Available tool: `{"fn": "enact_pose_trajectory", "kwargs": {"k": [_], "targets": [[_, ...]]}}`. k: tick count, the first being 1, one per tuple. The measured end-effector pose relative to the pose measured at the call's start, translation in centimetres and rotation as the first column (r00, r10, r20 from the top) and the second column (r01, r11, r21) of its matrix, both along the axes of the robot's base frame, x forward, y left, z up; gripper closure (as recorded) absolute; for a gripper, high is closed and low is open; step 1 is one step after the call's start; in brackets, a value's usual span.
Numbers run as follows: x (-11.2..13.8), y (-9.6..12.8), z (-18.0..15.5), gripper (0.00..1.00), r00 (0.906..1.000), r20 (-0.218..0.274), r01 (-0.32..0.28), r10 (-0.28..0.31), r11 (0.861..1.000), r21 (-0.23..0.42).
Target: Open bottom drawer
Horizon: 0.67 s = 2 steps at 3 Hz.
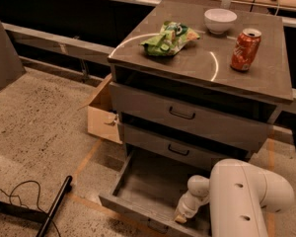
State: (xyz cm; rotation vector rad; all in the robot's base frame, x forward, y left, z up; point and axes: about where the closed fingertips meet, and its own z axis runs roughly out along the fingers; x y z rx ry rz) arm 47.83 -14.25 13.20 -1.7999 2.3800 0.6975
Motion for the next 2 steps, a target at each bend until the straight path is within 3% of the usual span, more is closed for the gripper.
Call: {"fn": "enact_pose_trajectory", "kwargs": {"k": [1,2], "targets": [[-1.9,0.0,0.3,1.0,0.9981,-0.042,0.045,-0.045,0.999,-0.006],[-1.0,-1.6,2.1,1.0,0.987,0.008,0.161,-0.161,0.986,-0.03]]}}
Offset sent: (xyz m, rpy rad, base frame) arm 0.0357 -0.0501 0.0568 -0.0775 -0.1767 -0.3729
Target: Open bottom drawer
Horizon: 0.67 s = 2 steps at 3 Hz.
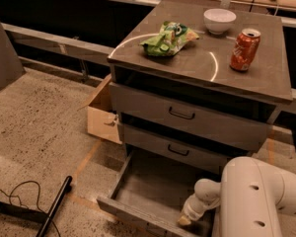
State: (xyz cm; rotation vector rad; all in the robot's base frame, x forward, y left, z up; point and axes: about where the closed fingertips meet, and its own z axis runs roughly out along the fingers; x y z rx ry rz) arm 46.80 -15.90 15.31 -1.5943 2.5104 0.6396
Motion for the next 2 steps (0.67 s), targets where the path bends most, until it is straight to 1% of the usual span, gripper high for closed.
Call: {"fn": "enact_pose_trajectory", "kwargs": {"k": [1,2], "targets": [[1.8,-3.8,3.1,1.0,0.9837,0.102,0.155,-0.148,0.986,-0.063],[2.5,-8.0,7.3,1.0,0.9479,0.194,0.283,-0.253,0.948,-0.145]]}}
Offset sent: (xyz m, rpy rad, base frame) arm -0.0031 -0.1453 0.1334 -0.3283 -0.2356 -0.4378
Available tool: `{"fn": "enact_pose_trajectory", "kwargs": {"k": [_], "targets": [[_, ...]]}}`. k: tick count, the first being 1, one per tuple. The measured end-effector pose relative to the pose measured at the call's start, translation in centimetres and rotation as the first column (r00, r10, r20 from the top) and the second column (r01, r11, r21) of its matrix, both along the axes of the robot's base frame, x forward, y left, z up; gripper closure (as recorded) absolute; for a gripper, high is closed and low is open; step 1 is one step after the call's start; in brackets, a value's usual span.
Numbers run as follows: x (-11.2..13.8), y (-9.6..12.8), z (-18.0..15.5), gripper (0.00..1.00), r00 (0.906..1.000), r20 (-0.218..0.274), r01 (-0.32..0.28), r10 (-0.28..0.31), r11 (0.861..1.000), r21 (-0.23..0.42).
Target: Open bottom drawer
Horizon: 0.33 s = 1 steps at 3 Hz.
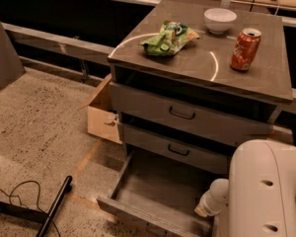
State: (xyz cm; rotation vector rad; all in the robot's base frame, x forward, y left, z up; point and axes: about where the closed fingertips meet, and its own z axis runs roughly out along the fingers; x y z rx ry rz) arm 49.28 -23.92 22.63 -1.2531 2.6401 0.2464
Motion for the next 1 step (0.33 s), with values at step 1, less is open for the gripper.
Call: {"fn": "enact_pose_trajectory", "kwargs": {"k": [1], "targets": [[-2.94,-0.86,0.16,0.82,0.9995,-0.016,0.025,-0.025,1.0,-0.017]]}}
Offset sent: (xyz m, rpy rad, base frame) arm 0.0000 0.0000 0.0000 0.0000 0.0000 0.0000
